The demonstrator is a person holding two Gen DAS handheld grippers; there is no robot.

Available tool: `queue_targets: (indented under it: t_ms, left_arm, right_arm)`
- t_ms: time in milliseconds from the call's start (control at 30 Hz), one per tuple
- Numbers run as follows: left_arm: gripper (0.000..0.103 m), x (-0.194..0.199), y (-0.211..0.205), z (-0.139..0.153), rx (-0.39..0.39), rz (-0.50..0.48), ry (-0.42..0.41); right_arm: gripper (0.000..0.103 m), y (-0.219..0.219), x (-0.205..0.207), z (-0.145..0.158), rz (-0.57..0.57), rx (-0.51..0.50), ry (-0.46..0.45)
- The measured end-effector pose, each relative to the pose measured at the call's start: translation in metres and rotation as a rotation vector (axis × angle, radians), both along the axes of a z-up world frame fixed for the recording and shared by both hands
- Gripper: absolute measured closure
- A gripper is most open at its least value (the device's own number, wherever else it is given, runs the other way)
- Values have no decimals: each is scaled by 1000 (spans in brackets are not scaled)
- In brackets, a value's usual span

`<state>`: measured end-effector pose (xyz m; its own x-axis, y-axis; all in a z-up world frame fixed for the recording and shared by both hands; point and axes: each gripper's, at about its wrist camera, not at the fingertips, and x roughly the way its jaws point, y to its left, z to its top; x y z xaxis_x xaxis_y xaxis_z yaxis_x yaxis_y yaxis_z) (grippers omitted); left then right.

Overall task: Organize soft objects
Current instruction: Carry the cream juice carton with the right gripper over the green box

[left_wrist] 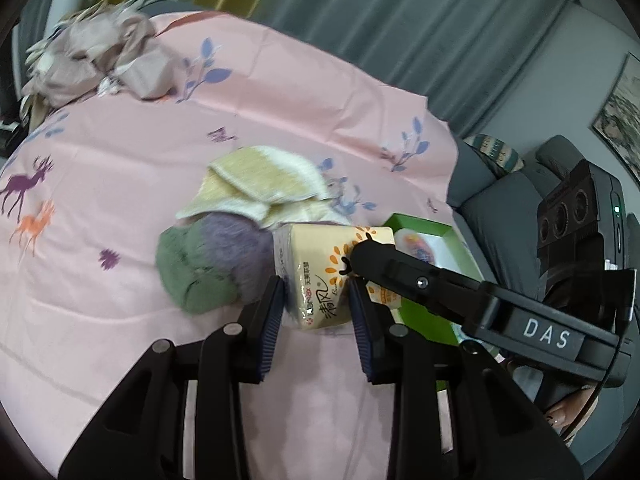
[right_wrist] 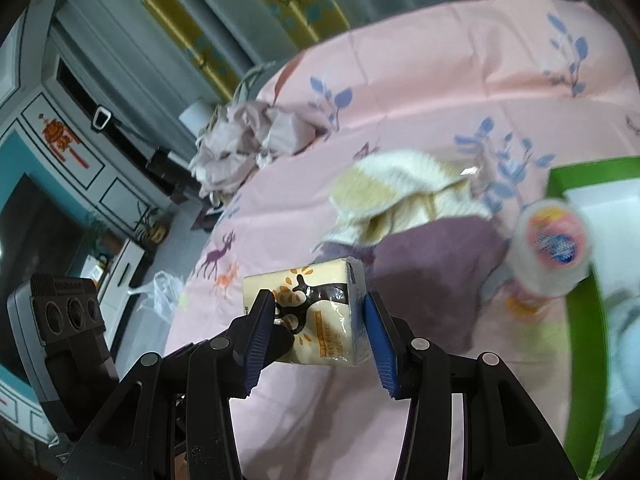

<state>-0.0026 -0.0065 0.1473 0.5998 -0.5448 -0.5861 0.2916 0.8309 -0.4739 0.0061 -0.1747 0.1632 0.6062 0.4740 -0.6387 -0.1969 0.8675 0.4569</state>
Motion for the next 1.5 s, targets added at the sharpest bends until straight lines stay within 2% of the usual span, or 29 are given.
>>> queue_targets:
  t_ms: [100,400,633,767,967,1300,1500]
  left_arm:
    - [73,0,-17,8,17,-35,-28]
    - [73,4,-65,30,37,-129,-91]
    - [72,5,-96,40,18,-205,-119]
    - [72,7,-110,42,-25,-241,-114]
    - [73,7,-133,48,-47,-279,-125]
    - [73,1,-188,54,-21,-368,-134]
    - [73,-4,-220,51,-7,-426,-111]
  right_arm:
    - [54,-14,-3,9,-36,-10,-27]
    - [54,-68,-17,25,-146,52,-74]
    - [54,-100,-33,35,-225,69,-111]
    - [54,-121,-42,39,-261,98,-128]
    - [54,-145,-53,40,-301,135,-143]
    - [54,-187,-76,39,-435,160,-158]
    - [54,-215,-90,34,-526,161,-157]
